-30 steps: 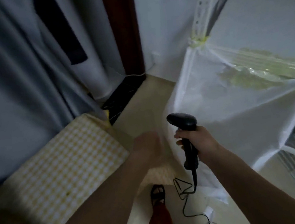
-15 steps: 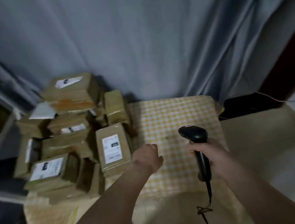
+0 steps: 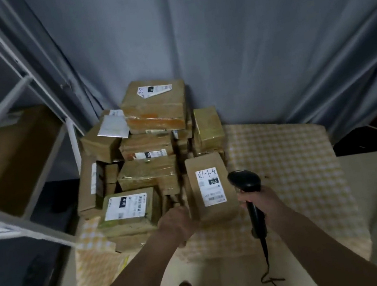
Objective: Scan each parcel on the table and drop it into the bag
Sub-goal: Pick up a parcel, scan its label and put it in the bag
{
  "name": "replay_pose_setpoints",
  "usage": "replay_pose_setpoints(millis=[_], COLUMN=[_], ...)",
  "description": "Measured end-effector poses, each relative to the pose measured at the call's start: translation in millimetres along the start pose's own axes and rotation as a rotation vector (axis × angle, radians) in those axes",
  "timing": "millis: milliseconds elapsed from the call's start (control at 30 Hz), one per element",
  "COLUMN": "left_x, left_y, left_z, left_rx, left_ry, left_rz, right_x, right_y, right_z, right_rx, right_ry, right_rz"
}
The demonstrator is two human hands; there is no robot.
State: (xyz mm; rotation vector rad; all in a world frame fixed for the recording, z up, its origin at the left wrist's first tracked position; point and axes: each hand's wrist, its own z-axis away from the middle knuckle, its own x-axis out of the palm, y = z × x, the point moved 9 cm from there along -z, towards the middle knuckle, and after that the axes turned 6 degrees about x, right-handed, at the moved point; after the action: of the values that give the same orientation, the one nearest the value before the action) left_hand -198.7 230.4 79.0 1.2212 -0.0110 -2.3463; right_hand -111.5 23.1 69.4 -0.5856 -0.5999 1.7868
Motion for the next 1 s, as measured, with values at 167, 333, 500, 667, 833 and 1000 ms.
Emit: replay_pose_setpoints(millis=[167,333,500,667,833,1000], left_x=[3,14,25,36,59,76], left_y=[-45,-53,-45,-32,-22,-15], left_z=[-21,-37,-54,-77,-96,-104], left_rx=[0.006,0.04,0.066,0.002,-0.153,-0.192], left_ry=[-0.061,-0.129,-0.192,-0.177,-0.239,-0.251], left_rz=[0.067,0.16,0.295,0.631,1.068,1.216], right_x=[33,36,33,39,45,54], right_y=[9,8,-7,-16,1,35], right_z=[-5,-8,-34,-77,-111,-98], right_rx=[0.023,0.026,0.01,0.04,0.098,0.157], right_ry=[0.082,0.178,0.209,0.184,0.101,0.046], right_rz=[-0.061,-0.063,0.02,0.086,0.013,-0.097])
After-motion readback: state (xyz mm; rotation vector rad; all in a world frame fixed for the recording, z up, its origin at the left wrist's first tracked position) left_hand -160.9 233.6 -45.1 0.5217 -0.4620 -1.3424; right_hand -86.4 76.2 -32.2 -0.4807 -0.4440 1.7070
